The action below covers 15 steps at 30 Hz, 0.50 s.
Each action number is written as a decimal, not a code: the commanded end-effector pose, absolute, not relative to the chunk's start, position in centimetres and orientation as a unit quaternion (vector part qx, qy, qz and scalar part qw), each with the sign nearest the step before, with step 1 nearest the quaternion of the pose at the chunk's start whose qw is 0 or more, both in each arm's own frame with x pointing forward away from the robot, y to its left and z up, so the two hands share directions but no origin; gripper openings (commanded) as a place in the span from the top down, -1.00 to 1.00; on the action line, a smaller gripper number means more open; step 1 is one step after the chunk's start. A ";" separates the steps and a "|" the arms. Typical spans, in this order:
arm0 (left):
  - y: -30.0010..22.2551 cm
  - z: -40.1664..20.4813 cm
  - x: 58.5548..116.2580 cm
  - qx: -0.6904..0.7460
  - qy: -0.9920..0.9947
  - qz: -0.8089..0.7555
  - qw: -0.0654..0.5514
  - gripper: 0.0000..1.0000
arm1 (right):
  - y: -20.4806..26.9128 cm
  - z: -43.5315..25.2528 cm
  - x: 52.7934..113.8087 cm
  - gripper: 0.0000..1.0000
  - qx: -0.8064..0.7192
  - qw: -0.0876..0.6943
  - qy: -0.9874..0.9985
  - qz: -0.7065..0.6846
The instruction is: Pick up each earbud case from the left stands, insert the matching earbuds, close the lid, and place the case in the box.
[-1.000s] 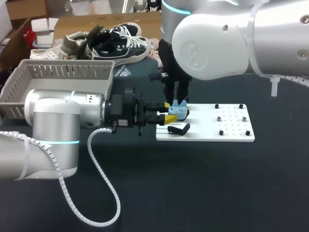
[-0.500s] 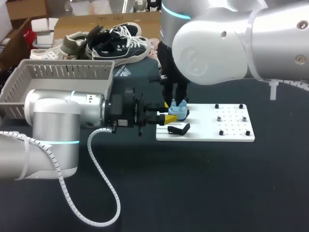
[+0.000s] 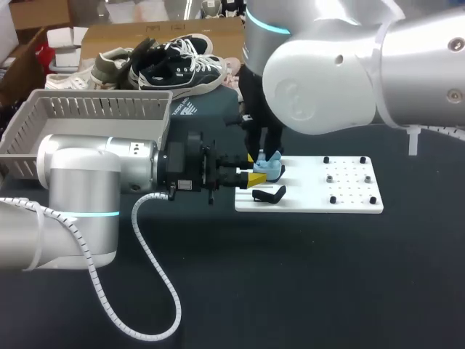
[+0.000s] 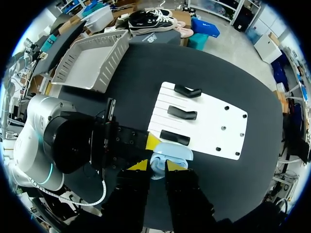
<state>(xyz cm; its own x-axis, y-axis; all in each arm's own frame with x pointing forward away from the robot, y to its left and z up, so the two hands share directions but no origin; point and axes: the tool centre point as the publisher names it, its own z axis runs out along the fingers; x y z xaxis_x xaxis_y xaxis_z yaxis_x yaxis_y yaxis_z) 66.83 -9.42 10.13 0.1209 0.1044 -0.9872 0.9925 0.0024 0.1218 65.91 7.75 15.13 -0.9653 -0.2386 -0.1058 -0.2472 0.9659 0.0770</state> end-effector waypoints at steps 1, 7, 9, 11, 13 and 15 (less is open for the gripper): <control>-9.4 10.1 66.7 0.552 0.496 -0.439 0.507 1.00 | 7.6 14.8 65.6 1.00 -0.120 0.052 0.990 0.045; -9.4 10.1 66.7 0.552 0.496 -0.439 0.507 1.00 | 7.6 14.5 65.6 1.00 -0.117 0.052 0.991 0.047; -9.4 10.1 66.7 0.552 0.496 -0.439 0.507 1.00 | 7.6 14.4 65.7 1.00 -0.116 0.051 0.991 0.048; -9.4 10.1 66.7 0.552 0.496 -0.439 0.507 1.00 | 7.7 14.4 65.7 1.00 -0.115 0.051 0.991 0.048; -9.4 10.1 66.7 0.552 0.496 -0.439 0.507 1.00 | 7.7 14.3 65.8 1.00 -0.113 0.051 0.991 0.046; -9.4 10.1 66.7 0.552 0.496 -0.439 0.507 1.00 | 7.7 14.3 65.8 0.92 -0.111 0.050 0.992 0.045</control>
